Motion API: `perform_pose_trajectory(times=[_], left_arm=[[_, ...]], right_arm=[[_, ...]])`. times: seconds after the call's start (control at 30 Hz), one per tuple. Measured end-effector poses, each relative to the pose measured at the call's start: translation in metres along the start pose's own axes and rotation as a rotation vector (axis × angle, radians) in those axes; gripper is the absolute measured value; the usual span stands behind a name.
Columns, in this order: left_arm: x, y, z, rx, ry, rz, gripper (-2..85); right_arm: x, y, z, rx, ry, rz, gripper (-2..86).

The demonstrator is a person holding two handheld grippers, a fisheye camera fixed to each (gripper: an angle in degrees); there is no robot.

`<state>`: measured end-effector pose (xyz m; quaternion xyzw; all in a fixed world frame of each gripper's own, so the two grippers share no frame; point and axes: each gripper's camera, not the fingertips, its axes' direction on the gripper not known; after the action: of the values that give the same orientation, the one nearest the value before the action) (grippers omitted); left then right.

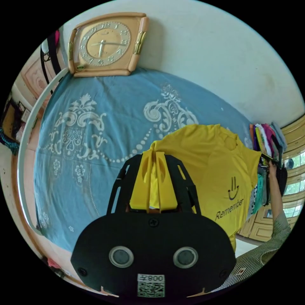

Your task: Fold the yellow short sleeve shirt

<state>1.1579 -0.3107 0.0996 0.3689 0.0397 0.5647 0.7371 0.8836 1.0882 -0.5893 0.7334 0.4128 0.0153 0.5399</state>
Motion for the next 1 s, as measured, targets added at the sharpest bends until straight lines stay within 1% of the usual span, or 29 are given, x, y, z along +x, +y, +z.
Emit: perform_pose_trajectory(times=[0.03, 0.07, 0.13, 0.23, 0.33, 0.43, 0.5, 0.53, 0.6, 0.67, 0.7, 0.77, 0.87, 1.0], left_arm=[[-0.004, 0.003, 0.014, -0.020, -0.017, -0.023, 3.6], [-0.009, 0.007, 0.027, -0.035, 0.004, -0.060, 4.3], [-0.016, 0.015, 0.035, -0.005, 0.018, -0.110, 6.2], [-0.017, 0.018, 0.033, 0.077, 0.039, -0.115, 8.6], [0.003, 0.008, 0.030, 0.147, 0.085, -0.036, 9.5], [0.032, -0.006, 0.033, 0.184, 0.037, 0.024, 9.9], [0.039, -0.011, 0.032, 0.196, -0.047, 0.022, 10.0], [0.036, -0.011, 0.030, 0.219, -0.106, -0.015, 9.7], [0.029, -0.010, 0.030, 0.235, -0.044, -0.015, 9.2], [0.029, -0.014, 0.039, 0.250, 0.156, 0.041, 9.2], [0.032, -0.016, 0.045, 0.239, 0.193, 0.061, 9.4], [0.058, -0.033, 0.073, 0.167, 0.225, 0.136, 9.8], [0.099, -0.057, 0.107, 0.103, 0.220, 0.220, 10.0], [0.134, -0.084, 0.143, 0.035, 0.201, 0.276, 9.6]], right_arm=[[-0.002, -0.004, 0.008, -0.028, 0.031, 0.011, 0.6], [-0.001, -0.006, 0.017, -0.057, 0.034, 0.035, 0.6], [0.001, -0.008, 0.024, -0.070, 0.002, 0.079, 0.5], [-0.008, -0.012, 0.012, -0.002, 0.003, 0.074, 0.6], [-0.021, -0.018, -0.012, 0.116, -0.040, 0.068, 0.8], [-0.038, -0.022, -0.030, 0.218, -0.034, 0.058, 0.9], [-0.040, -0.024, -0.034, 0.234, 0.000, 0.082, 1.0], [-0.035, -0.023, -0.035, 0.249, -0.001, 0.114, 1.0], [-0.029, -0.022, -0.038, 0.267, -0.079, 0.119, 1.5], [-0.038, -0.021, -0.043, 0.319, -0.156, 0.086, 3.4], [-0.045, -0.022, -0.044, 0.333, -0.177, 0.061, 4.1], [-0.087, -0.038, -0.034, 0.302, -0.251, -0.081, 6.1], [-0.146, -0.064, -0.006, 0.220, -0.290, -0.251, 6.6], [-0.187, -0.093, 0.043, 0.078, -0.219, -0.301, 6.5]])
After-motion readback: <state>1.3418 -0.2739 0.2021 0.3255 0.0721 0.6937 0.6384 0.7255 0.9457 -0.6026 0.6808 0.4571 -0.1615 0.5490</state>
